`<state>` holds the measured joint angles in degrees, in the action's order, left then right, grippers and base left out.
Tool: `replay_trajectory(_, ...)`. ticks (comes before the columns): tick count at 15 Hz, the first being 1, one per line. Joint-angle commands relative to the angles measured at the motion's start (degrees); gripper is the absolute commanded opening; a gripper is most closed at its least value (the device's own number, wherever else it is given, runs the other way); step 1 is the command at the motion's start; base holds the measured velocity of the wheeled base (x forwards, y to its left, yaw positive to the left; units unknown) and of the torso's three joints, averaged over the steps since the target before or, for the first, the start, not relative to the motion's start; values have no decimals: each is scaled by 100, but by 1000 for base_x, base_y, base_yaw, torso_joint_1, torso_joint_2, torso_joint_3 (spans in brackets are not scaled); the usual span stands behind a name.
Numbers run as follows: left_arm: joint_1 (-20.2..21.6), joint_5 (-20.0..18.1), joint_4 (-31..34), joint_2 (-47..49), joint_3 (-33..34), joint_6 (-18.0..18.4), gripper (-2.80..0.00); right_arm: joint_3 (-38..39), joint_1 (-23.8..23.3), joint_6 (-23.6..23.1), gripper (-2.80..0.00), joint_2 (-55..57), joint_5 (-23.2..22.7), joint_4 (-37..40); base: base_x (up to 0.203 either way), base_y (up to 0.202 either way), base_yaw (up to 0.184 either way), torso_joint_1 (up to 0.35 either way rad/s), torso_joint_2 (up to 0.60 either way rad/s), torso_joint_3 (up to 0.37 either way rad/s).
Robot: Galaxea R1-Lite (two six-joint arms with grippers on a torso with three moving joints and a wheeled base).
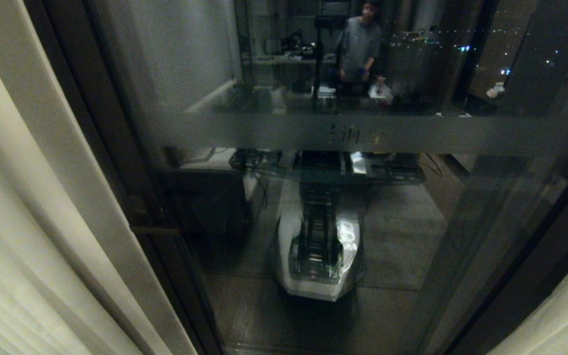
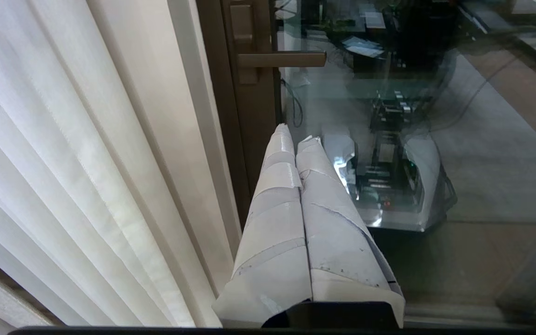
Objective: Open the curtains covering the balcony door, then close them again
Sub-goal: Close the inner curtains on both sides
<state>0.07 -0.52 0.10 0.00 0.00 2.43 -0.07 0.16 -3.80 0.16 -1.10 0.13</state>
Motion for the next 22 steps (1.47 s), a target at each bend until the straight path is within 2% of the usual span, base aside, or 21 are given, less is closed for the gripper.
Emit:
replay_trajectory(1, 1, 0, -1, 0, 0, 3, -280, -1, 2, -6, -280, -7, -5, 4, 0, 0, 0, 0, 0, 0)
replay_trajectory(16, 1, 0, -1, 0, 0, 3, -280, -1, 2, -6, -280, -7, -5, 3, 0, 0, 0, 0, 0, 0)
replay_trajectory(18, 1, -1, -10, 0, 0, -249, -280, -1, 2, -6, -280, -7, -5, -5, 0, 0, 0, 0, 0, 0)
replay_trajectory(22, 1, 26, -10, 0, 0, -296, -280, -1, 2, -6, -280, -7, -5, 4, 0, 0, 0, 0, 0, 0)
